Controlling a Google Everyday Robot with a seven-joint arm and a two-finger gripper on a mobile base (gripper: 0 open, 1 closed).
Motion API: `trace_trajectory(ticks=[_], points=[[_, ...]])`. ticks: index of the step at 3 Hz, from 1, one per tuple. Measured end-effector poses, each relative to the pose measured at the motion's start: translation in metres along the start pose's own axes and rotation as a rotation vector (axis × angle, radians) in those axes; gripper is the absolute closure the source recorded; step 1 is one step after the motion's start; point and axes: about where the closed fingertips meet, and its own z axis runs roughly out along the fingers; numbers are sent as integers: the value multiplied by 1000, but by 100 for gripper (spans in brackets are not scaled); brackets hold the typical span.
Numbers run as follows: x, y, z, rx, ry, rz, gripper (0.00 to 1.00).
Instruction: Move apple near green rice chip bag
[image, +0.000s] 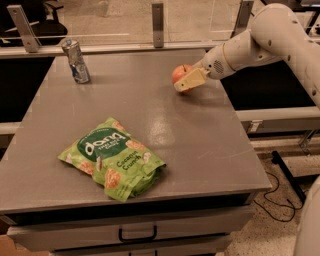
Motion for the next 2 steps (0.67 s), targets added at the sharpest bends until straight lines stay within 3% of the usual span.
trace_trajectory(ticks=[1, 2], points=[[-25, 36, -24, -75, -40, -67, 88], [-24, 38, -21, -84, -36, -68, 100]])
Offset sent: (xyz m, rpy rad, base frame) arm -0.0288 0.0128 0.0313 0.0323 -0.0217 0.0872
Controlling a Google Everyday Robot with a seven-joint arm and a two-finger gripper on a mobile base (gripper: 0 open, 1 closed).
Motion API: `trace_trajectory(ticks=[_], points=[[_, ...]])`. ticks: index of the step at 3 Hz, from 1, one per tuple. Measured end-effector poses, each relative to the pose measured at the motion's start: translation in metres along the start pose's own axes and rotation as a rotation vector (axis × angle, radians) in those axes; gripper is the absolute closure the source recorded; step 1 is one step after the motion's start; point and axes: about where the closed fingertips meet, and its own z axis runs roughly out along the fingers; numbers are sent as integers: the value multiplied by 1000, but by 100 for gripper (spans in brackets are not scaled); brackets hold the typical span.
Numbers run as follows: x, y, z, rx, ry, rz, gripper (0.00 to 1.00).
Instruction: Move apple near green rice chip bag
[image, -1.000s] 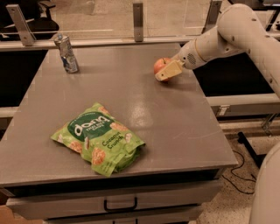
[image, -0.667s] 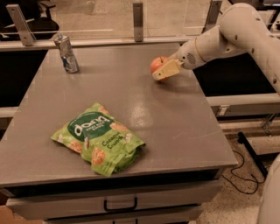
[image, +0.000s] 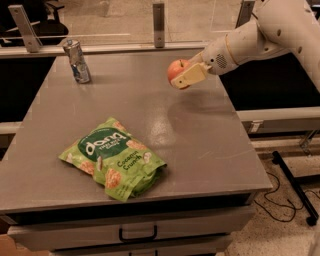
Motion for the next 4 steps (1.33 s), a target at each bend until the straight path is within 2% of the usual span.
trace_trajectory(ticks=[1, 2, 3, 4], points=[[1, 5, 5, -27, 4, -4, 100], [-3, 44, 15, -114, -12, -47, 100], [0, 98, 37, -249, -29, -109, 100], [10, 143, 56, -350, -18, -184, 100]])
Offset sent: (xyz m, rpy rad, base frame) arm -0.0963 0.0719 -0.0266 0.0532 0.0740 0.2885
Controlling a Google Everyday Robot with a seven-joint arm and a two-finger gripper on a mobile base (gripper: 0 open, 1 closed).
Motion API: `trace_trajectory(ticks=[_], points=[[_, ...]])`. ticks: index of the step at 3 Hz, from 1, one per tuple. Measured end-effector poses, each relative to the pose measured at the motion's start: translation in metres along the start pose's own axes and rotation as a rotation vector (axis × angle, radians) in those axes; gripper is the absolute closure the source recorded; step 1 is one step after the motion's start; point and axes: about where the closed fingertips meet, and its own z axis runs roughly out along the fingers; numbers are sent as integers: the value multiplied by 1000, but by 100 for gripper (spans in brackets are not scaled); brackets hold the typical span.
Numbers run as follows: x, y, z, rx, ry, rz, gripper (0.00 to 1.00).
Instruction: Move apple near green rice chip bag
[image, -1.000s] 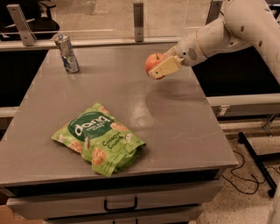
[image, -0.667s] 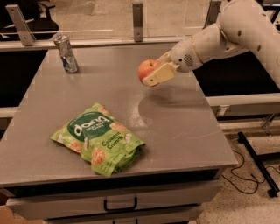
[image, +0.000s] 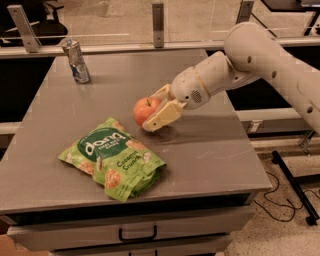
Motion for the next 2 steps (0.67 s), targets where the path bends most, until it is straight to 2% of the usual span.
trace_trajectory(ticks=[1, 2], points=[[5, 15, 14, -57, 31, -45, 82], [8, 22, 24, -103, 59, -84, 59]])
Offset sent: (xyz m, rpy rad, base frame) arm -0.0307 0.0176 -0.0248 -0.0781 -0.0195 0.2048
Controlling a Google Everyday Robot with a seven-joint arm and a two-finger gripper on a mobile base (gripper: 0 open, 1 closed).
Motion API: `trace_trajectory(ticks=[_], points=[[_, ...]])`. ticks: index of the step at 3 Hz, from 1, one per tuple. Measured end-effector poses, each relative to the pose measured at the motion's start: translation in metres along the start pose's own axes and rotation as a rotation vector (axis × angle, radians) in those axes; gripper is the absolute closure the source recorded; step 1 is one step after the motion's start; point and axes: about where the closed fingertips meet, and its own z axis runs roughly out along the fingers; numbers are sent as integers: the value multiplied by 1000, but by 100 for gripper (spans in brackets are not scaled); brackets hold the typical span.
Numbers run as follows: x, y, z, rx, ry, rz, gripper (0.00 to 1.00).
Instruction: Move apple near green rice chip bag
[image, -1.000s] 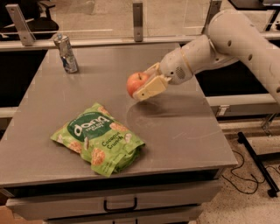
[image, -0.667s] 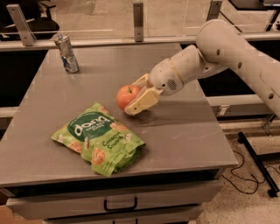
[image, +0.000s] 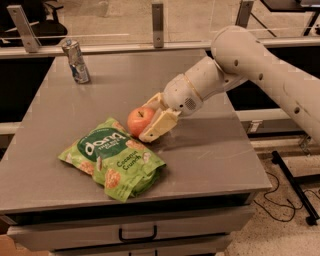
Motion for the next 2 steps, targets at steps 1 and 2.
trace_trajectory(ticks=[1, 2], points=[[2, 2, 3, -27, 23, -20, 36], [3, 3, 2, -39, 43, -29, 12]])
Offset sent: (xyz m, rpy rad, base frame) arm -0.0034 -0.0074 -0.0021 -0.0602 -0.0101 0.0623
